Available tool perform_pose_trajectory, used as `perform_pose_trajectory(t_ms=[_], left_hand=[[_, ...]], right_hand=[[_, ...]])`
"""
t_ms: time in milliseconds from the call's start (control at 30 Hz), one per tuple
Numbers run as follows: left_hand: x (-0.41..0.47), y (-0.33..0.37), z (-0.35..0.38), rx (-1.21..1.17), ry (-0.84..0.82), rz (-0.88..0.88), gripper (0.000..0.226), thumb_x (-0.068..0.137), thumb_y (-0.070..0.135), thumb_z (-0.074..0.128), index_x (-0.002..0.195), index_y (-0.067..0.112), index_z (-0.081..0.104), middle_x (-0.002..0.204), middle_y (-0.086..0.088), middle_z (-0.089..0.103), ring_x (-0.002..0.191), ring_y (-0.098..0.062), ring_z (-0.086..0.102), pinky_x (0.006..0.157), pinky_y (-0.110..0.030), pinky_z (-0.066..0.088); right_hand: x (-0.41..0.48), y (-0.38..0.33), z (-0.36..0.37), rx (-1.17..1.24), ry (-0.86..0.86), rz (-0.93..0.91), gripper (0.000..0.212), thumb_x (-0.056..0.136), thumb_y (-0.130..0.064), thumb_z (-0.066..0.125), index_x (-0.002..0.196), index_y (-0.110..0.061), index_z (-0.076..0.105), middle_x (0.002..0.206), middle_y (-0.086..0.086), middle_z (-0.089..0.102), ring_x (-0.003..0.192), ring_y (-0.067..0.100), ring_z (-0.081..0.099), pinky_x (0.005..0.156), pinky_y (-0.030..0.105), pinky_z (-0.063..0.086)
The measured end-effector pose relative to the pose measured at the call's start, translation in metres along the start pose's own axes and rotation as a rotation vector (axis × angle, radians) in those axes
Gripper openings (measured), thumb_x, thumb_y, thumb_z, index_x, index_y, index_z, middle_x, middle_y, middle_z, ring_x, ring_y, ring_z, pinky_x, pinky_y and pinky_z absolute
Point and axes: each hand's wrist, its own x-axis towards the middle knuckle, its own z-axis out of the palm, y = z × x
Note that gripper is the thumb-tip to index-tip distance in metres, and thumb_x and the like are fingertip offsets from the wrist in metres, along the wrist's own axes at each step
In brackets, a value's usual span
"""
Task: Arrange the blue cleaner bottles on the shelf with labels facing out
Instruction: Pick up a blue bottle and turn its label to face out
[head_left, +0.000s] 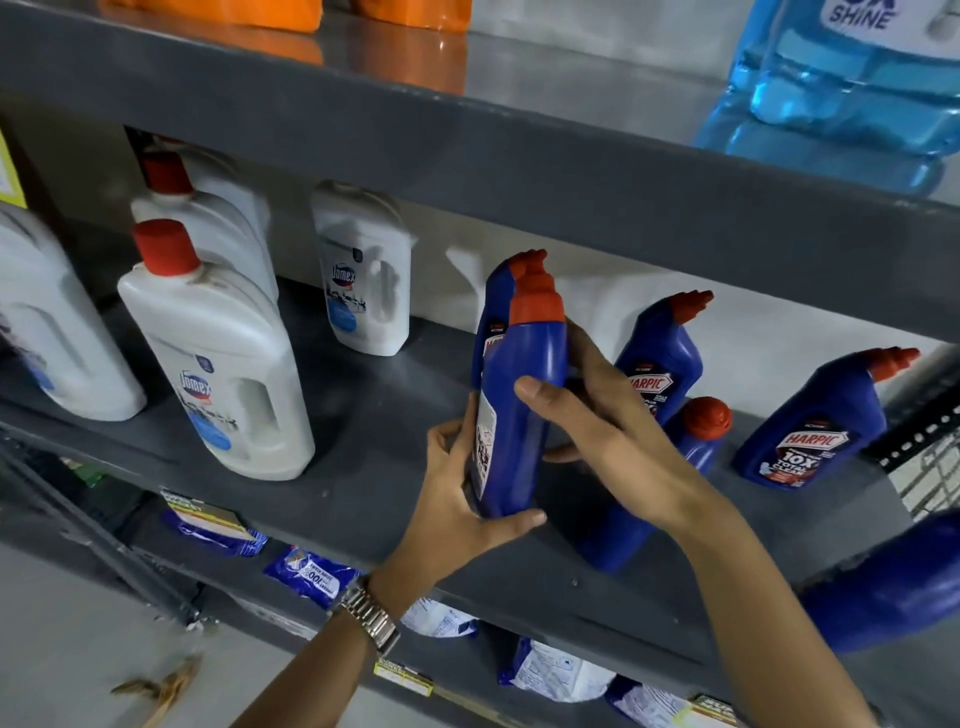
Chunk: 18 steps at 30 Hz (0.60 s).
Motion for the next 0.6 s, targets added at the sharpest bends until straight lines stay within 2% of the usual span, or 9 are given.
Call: perform_pose_trajectory(t_ms=[67,133,200,267,367,467,533,600], left_hand=[[0.003,-0.002,-0.003,-0.053,0.016,0.038,0.097,0.054,0.030,0.080,0.137,0.012,0.032,0.124,-0.009,0.042,0.114,-0.013,0.051,0.088,-0.030,0.054],[0.004,-0.002,-0.007,-0.172,0.021,0.035,0.081,0.057,0.020,0.079,0.127,0.027,0.039,0.124,0.005,0.052,0.112,-0.014,0.055,0.083,-0.024,0.053],[0.006,-0.001,-0.012,-0.220,0.004,0.017,0.068,0.056,0.016,0.078,0.112,0.035,0.044,0.113,0.019,0.059,0.105,-0.010,0.060,0.079,-0.021,0.053],[0.010,0.000,-0.016,-0.233,-0.051,-0.006,0.062,0.057,0.014,0.078,0.107,0.032,0.048,0.109,0.017,0.064,0.101,-0.009,0.062,0.079,-0.021,0.054],[0.016,0.004,-0.023,-0.214,-0.091,0.006,0.052,0.060,0.017,0.080,0.105,0.029,0.057,0.105,0.008,0.062,0.098,-0.009,0.064,0.081,-0.022,0.055],[0.023,0.006,-0.029,-0.176,-0.146,-0.029,0.049,0.064,0.017,0.082,0.105,0.034,0.061,0.104,0.011,0.064,0.101,-0.012,0.064,0.081,-0.023,0.055],[0.028,0.003,-0.032,-0.167,-0.189,-0.067,0.053,0.068,0.016,0.080,0.111,0.035,0.056,0.108,0.015,0.067,0.106,-0.013,0.063,0.084,-0.023,0.054],[0.031,-0.002,-0.035,-0.143,-0.208,-0.084,0.055,0.071,0.017,0.074,0.118,0.029,0.050,0.111,0.014,0.066,0.110,-0.012,0.061,0.087,-0.021,0.052]], right_hand=[[0.005,-0.007,-0.014,-0.019,-0.040,-0.017,0.034,0.077,-0.044,0.058,0.111,-0.043,0.053,0.124,-0.003,0.057,0.113,0.013,0.058,0.098,0.044,0.049],[0.011,-0.011,-0.028,-0.026,-0.070,-0.062,0.038,0.074,-0.036,0.065,0.111,-0.038,0.059,0.125,-0.004,0.057,0.114,0.010,0.058,0.101,0.034,0.048],[0.017,-0.013,-0.037,0.001,-0.116,-0.107,0.043,0.072,-0.026,0.070,0.114,-0.026,0.060,0.121,-0.002,0.064,0.112,0.008,0.061,0.096,0.022,0.048],[0.022,-0.012,-0.040,0.064,-0.119,-0.142,0.038,0.069,-0.017,0.075,0.104,-0.022,0.062,0.107,-0.005,0.071,0.104,0.008,0.065,0.089,0.017,0.050],[0.029,-0.008,-0.036,0.097,0.023,-0.200,0.029,0.060,-0.023,0.081,0.082,-0.032,0.065,0.081,-0.015,0.074,0.086,0.004,0.069,0.078,0.016,0.053],[0.036,-0.006,-0.022,0.068,0.207,-0.221,0.030,0.058,-0.020,0.086,0.068,-0.040,0.066,0.070,-0.023,0.071,0.073,-0.005,0.067,0.065,0.008,0.050],[0.041,-0.002,-0.011,0.001,0.367,-0.195,0.032,0.053,-0.029,0.089,0.067,-0.039,0.061,0.067,-0.020,0.069,0.070,-0.011,0.064,0.060,0.003,0.046],[0.045,0.004,-0.002,-0.082,0.479,-0.135,0.044,0.048,-0.044,0.086,0.074,-0.035,0.053,0.071,-0.017,0.065,0.073,-0.011,0.062,0.061,0.004,0.047]])
